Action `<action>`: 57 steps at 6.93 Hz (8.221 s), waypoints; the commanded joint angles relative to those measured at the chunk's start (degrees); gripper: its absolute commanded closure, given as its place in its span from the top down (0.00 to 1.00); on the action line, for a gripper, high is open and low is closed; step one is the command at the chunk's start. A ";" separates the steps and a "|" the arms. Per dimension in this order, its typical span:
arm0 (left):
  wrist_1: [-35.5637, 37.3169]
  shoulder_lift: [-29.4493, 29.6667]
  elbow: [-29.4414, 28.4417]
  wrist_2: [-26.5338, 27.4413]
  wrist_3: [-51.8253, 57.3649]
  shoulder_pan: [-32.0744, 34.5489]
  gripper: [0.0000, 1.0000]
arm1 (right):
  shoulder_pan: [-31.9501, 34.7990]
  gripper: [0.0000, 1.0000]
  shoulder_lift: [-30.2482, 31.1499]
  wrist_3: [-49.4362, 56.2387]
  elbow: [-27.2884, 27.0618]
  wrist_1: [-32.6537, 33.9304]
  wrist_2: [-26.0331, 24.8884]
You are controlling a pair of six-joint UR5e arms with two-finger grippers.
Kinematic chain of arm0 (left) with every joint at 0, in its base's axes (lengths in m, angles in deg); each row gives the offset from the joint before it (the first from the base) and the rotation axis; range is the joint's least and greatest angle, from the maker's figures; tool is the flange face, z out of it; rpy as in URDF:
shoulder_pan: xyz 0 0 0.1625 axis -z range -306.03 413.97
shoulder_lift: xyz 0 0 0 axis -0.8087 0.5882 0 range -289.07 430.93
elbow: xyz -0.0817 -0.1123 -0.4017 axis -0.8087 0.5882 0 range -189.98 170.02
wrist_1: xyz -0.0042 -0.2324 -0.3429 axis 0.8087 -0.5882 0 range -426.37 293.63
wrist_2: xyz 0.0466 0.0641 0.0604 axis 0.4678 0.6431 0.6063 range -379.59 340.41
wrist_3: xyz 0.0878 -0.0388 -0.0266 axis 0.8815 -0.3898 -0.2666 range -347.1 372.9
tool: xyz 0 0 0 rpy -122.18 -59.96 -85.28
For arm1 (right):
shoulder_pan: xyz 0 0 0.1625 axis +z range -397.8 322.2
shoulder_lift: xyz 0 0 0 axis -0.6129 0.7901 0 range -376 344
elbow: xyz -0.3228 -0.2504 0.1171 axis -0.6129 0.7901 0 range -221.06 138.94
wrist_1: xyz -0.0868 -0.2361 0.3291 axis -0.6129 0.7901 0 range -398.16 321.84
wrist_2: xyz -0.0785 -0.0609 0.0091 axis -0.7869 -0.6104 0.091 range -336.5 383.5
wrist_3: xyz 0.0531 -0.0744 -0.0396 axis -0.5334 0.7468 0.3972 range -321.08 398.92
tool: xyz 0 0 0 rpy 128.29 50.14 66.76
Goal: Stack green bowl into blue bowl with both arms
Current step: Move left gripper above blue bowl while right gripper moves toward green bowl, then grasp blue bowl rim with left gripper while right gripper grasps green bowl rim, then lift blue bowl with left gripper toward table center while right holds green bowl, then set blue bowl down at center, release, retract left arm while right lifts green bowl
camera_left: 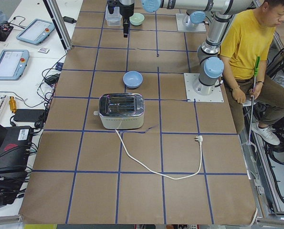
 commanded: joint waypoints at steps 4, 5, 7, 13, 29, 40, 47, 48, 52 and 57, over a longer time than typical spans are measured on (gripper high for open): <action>-0.97 0.04 -0.20 -0.55 0.17 0.08 1.00 | -0.05 1.00 0.09 0.35 -0.58 0.03 0.11; -0.97 0.38 -0.28 -0.73 0.09 -0.01 1.00 | -0.05 1.00 0.09 0.61 -0.67 0.03 0.29; -1.05 0.12 -0.20 -0.38 0.52 -0.01 1.00 | 0.04 1.00 0.09 0.79 -0.76 0.12 0.46; -0.97 0.03 0.24 -0.21 0.79 -0.01 1.00 | 0.12 1.00 0.09 0.53 -0.67 0.91 1.42; 33.83 10.65 30.65 -1.08 23.46 -19.87 0.87 | -0.05 1.00 -7.91 10.50 -20.04 27.62 1.96; 31.06 16.80 16.59 -8.75 -1.22 1.11 0.00 | -0.49 1.00 -8.69 16.70 -36.70 51.09 -2.08; 33.40 24.55 13.24 -13.83 -19.79 13.61 0.00 | -0.58 0.02 -9.31 17.13 -36.79 51.98 -2.26; 33.40 24.47 14.47 -13.22 -19.60 13.53 0.09 | -0.58 0.00 -9.23 16.79 -36.62 51.72 -2.17; 27.73 18.95 9.58 -7.68 -19.25 11.25 0.70 | -0.58 0.00 -7.21 16.35 -33.39 48.67 -2.26; 4.05 -0.01 5.33 1.95 6.41 -0.98 0.80 | 3.00 0.00 -9.21 6.53 -10.29 23.61 0.01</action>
